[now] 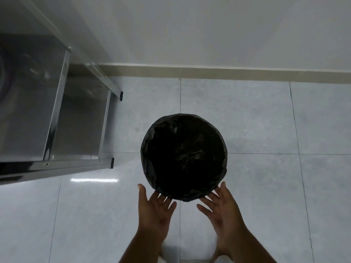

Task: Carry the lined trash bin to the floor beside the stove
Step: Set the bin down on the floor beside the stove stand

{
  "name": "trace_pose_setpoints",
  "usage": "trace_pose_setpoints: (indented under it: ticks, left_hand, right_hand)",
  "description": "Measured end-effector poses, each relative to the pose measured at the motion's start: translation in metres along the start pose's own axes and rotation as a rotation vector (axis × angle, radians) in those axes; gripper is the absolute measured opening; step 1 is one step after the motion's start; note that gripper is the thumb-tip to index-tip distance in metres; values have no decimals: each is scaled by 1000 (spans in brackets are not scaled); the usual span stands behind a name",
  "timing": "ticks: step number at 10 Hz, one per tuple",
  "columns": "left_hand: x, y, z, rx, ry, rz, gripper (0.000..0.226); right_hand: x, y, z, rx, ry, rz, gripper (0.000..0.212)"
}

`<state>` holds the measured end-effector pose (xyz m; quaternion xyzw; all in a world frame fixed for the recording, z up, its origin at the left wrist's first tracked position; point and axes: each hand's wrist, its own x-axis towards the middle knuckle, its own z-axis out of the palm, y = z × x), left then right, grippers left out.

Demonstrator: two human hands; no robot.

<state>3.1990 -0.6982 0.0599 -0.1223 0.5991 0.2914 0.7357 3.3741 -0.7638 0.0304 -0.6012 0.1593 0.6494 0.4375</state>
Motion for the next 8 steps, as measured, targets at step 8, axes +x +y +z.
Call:
trace_pose_setpoints:
  ticks: [8]
  left_hand:
    - [94,129,138,223,-280,161,83]
  right_hand:
    - [90,-177,132,-147,-112,-209,70]
